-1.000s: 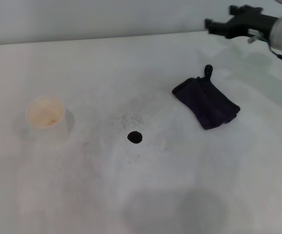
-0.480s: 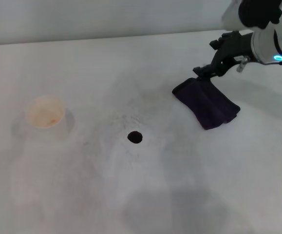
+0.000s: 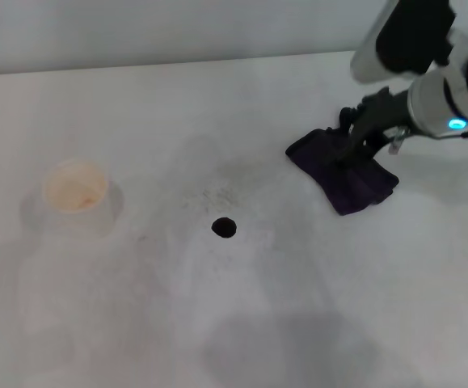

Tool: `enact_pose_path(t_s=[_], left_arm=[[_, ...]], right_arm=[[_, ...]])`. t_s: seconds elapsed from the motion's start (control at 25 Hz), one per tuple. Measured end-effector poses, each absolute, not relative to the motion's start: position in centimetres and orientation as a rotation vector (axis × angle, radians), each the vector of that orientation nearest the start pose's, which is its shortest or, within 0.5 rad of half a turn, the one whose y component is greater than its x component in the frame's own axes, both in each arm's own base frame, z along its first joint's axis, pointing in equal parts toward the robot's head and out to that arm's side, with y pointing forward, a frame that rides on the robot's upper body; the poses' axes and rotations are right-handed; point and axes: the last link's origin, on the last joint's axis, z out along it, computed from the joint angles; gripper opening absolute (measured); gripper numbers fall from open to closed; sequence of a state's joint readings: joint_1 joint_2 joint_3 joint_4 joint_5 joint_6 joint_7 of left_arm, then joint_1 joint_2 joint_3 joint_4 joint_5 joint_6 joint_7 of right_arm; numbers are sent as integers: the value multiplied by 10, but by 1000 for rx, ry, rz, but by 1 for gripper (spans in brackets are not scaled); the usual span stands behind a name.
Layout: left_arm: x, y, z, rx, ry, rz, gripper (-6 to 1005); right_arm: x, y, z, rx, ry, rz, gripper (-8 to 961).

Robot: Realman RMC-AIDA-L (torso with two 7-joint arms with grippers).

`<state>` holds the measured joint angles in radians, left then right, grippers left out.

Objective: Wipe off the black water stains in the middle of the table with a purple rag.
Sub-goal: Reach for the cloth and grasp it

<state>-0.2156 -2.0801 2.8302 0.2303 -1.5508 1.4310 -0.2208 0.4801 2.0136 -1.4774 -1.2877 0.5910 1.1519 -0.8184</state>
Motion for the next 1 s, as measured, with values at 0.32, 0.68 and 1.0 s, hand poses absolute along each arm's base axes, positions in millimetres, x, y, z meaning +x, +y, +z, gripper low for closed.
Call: enact_pose_path(t_s=[0.32, 0.68, 1.0], left_arm=[[-369, 245, -1, -1284, -713, -806, 876], [-367, 247, -2, -1286, -710, -810, 876], [-368, 247, -1, -1286, -709, -808, 875]], right_arm=[[236, 378, -10, -2501, 628, -468, 828], [240, 382, -14, -2487, 650, -466, 658], [245, 388, -18, -2470, 695, -481, 659]])
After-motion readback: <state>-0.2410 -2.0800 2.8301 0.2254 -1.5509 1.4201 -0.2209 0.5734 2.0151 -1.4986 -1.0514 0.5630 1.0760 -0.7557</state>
